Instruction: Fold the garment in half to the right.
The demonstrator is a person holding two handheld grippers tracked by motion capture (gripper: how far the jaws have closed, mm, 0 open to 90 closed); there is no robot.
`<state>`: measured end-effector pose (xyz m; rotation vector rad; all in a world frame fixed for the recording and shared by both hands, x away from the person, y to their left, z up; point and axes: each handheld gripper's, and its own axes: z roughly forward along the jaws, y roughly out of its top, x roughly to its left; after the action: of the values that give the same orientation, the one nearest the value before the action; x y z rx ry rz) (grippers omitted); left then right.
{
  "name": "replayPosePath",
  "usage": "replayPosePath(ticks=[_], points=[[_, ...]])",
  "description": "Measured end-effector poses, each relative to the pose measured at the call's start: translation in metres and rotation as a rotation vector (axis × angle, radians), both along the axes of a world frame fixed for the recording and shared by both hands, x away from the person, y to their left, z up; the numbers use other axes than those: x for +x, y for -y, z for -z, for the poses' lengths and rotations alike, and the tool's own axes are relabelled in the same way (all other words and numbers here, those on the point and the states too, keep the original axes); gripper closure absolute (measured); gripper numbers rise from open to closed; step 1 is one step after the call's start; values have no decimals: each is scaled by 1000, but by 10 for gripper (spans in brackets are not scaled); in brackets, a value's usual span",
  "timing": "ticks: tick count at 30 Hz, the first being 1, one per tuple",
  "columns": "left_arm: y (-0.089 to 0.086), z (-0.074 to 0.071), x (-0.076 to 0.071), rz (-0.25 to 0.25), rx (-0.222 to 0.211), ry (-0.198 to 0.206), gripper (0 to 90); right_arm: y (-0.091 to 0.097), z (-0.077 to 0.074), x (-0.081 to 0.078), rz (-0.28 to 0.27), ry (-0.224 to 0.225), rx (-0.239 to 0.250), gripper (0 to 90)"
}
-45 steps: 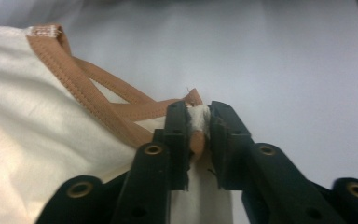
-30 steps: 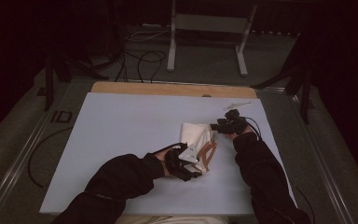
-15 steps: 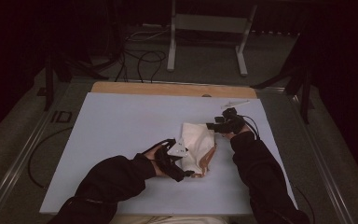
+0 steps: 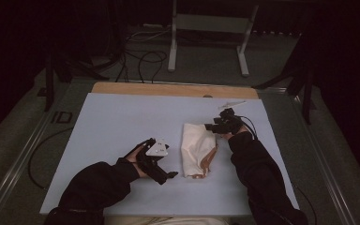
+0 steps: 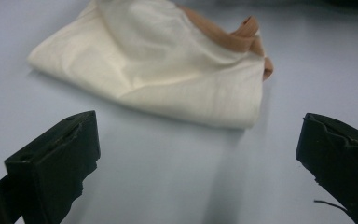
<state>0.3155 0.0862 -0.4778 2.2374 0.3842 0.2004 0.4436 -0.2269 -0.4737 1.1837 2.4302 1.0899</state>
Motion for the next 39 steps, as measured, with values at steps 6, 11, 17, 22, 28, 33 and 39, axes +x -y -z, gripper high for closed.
replayPosePath(ticks=[6,11,17,22,28,33,39], points=[[-19,1,-1,-34,-14,-11,2,0,0,0,-1,1,1,408],[-43,7,-3,-83,-28,-46,2,3,-2,-2,-1,4,10,331],[-64,15,-7,-126,-37,-63,2,5,-2,-5,-3,3,8,341],[-80,23,-11,-167,-59,-74,3,6,-2,-5,-2,-2,8,381],[-94,33,-21,-223,-55,-68,3,9,0,-3,30,-2,-4,437],[-106,39,-31,-260,-57,-71,3,11,8,-1,48,-24,10,431],[-116,36,-38,-304,-67,-47,3,6,11,-4,45,-13,9,483]])
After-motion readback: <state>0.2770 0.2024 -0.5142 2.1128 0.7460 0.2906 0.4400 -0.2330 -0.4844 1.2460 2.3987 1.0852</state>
